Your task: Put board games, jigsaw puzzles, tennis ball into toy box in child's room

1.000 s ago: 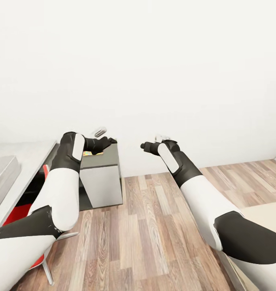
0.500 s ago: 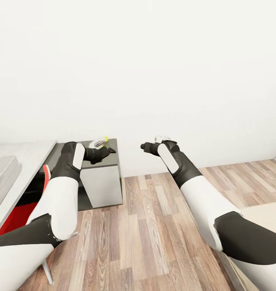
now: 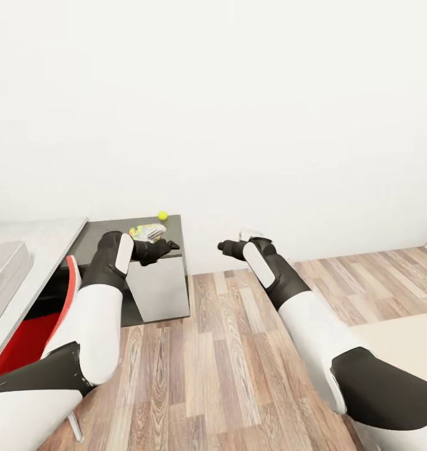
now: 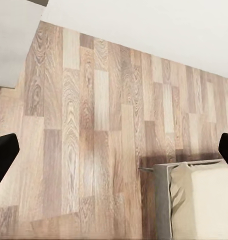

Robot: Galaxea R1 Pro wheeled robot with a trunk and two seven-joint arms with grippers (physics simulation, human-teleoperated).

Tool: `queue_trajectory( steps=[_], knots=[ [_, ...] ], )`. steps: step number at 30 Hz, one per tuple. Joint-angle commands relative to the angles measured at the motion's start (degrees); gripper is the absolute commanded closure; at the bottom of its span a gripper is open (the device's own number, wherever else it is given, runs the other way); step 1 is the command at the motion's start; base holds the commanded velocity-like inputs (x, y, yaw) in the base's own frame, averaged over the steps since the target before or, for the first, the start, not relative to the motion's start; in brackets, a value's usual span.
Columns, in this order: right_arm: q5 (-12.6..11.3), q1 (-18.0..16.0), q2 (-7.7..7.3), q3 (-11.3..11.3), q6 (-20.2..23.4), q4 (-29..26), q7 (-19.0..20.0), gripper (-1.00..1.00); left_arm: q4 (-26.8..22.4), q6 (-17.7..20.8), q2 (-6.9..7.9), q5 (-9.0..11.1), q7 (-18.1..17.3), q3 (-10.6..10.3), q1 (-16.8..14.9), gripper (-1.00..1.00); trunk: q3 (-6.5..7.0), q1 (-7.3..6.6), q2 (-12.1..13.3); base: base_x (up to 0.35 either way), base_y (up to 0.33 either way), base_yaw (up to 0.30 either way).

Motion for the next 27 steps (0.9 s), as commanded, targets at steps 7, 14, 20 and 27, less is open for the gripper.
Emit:
queue_trajectory(
  steps=[7,14,20,27],
  knots=[
    [-0.3,7.1,0.00,0.1,-0.3,-0.1,-0.5,-1.00,0.0,-0.2,-0.10,0.1,0.1,-2.2,5.9,-1.00,-0.11,0.03,-0.1,0.000,0.000,0.000],
    [-0.2,10.6,0.00,0.1,-0.4,0.0,-0.6,-1.00,0.0,-0.4,-0.10,0.1,0.1,-3.9,9.3,-1.00,-0.11,0.03,-0.1,0.000,0.000,0.000],
    [-0.2,13.6,0.00,0.1,0.0,0.0,-0.6,-1.00,0.0,-0.6,-0.03,0.0,0.7,-5.1,13.7,-1.00,-0.11,0.03,-0.1,0.000,0.000,0.000],
    [0.9,19.3,0.00,0.2,-0.2,0.0,-1.5,-1.00,1.8,-5.2,0.06,-1.0,1.6,-5.3,19.8,-1.00,-0.11,0.03,-0.1,0.000,0.000,0.000]
  ],
)
